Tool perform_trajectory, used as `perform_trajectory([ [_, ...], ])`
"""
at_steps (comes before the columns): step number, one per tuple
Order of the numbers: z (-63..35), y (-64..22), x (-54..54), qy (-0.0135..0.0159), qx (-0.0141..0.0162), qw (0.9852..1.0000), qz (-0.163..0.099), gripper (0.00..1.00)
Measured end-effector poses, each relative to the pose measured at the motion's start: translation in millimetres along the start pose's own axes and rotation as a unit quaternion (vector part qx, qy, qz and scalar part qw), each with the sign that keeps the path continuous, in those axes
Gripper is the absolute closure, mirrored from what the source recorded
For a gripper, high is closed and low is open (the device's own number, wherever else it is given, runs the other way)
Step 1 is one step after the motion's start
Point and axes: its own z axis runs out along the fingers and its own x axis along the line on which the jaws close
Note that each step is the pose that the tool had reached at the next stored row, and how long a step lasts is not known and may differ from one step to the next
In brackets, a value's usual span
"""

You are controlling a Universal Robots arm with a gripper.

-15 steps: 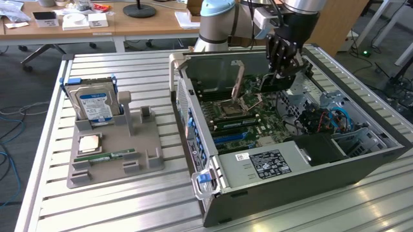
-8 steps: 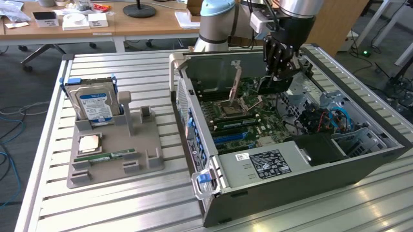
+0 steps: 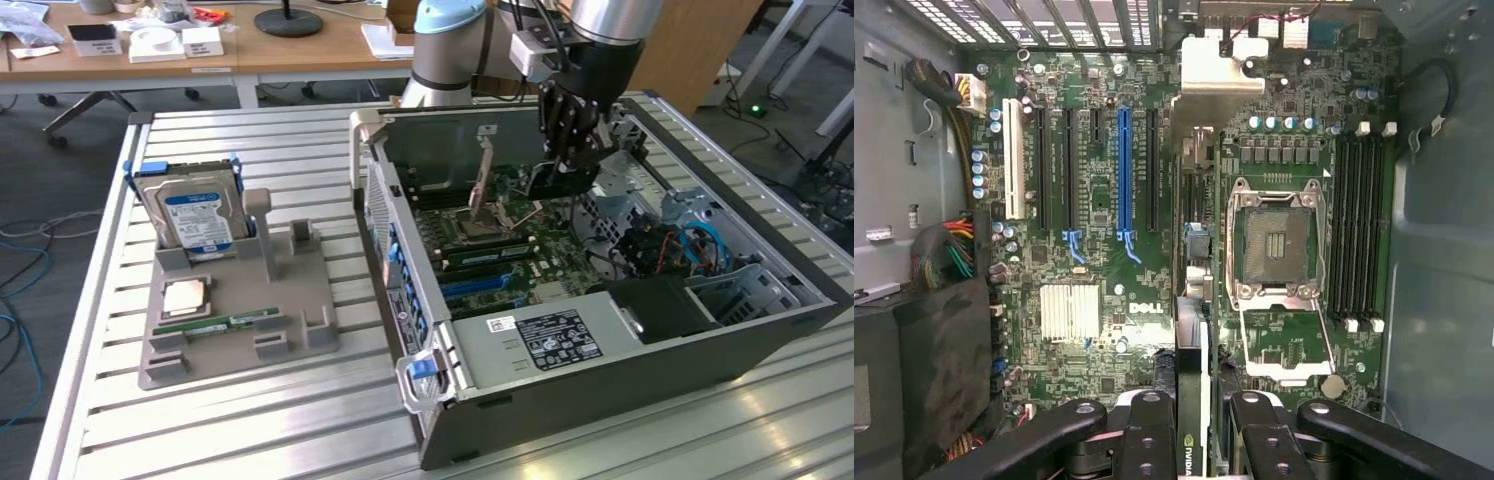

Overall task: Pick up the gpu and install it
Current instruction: 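Insert the gpu into the slot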

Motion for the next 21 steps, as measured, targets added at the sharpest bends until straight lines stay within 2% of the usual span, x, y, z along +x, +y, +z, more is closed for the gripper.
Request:
perform_trajectory([
  [21, 9.6, 1.8, 0.1, -0.0002, 0.0001, 1.0000, 0.000, 0.74],
])
